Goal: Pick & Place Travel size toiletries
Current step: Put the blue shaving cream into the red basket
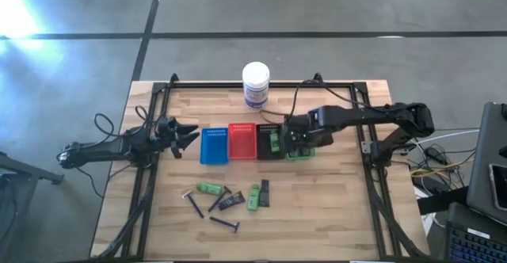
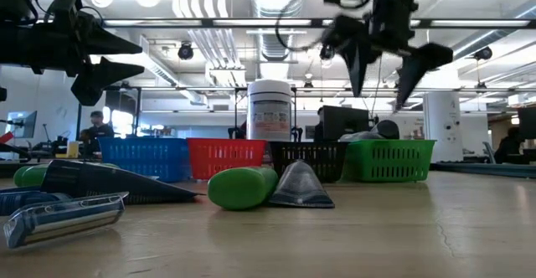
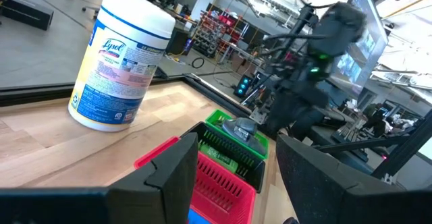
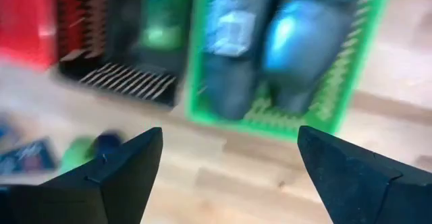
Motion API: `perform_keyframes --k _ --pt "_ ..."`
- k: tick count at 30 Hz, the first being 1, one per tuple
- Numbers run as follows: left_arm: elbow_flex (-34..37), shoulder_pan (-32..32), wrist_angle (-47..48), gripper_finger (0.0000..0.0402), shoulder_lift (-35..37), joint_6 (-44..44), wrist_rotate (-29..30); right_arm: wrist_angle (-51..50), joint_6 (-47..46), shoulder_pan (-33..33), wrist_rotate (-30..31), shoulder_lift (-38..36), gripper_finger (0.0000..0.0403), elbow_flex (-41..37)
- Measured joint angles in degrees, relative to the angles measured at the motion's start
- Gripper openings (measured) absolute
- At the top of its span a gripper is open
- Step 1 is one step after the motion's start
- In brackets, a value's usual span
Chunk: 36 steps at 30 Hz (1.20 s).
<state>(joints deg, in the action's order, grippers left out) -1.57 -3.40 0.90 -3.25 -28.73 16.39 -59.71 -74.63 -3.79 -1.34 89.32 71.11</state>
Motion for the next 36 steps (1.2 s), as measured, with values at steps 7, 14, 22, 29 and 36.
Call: perform_keyframes --k 7,14,22,29,36 --pt "0.0 0.0 0.0 0.0207 0.0 0.0 0.0 0.4 -7.7 9.7 -1.7 4.9 0.0324 5.5" --pt "0.0 0.0 0.0 0.0207 0.0 0.0 0.0 1.6 -15.5 16.8 -3.5 16.9 0.0313 14.8" --pt "0.0 0.0 0.0 0.0207 0.0 0.0 0.0 1.7 -19.4 17.9 -3.0 30.0 0.0327 27.3" --pt "0.0 0.0 0.0 0.0207 0.0 0.0 0.0 -0.7 -19.4 17.6 -1.7 38.1 0.0338 35.2" --pt "0.0 0.0 0.0 0.0207 0.0 0.0 0.0 -5.7 -17.3 17.7 -1.6 39.0 0.0316 38.3"
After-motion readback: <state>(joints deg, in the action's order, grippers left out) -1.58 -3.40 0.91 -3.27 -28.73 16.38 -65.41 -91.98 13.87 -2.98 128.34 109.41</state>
